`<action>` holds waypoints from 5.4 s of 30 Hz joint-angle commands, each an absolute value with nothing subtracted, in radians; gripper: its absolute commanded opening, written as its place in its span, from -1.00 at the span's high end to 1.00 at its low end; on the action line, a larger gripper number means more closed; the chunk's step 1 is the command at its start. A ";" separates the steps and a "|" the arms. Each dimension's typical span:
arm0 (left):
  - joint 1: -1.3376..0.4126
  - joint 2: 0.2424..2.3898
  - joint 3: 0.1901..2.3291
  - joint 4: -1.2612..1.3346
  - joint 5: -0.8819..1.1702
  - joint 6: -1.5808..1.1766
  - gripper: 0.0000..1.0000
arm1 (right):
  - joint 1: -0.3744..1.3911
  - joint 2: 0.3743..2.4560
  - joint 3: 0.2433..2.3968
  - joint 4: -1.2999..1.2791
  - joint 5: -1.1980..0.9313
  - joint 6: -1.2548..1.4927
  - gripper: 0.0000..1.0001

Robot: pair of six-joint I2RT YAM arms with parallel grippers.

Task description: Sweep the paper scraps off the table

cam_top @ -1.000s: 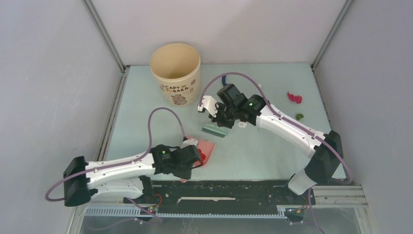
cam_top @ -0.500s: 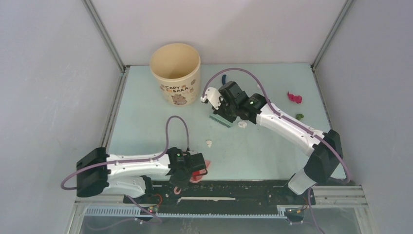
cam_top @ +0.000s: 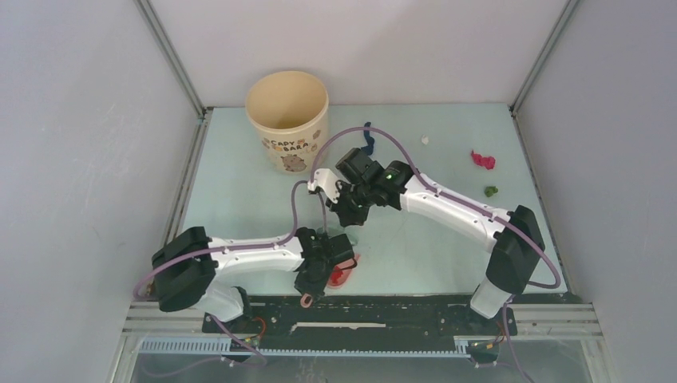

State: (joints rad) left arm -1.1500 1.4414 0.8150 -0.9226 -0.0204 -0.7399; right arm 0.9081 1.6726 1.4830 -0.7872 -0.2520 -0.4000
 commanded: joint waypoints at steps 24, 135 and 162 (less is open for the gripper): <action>-1.149 1.575 1.121 -0.852 -0.275 -0.599 -0.16 | 0.448 1.303 1.420 -0.843 -0.175 -0.334 1.00; -1.147 1.064 0.708 -0.757 -0.263 -0.860 1.00 | 0.792 1.617 1.513 -0.684 0.207 -0.732 1.00; -1.164 1.407 0.811 -0.711 -0.340 -0.829 1.00 | 0.950 1.600 1.518 -0.928 -0.136 -0.539 1.00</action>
State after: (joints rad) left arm -1.1728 1.3746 0.7628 -0.7536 -0.2985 -0.8684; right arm 0.9401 1.6936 1.5085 -0.7921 -0.0101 -0.6380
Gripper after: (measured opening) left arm 0.327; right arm 0.074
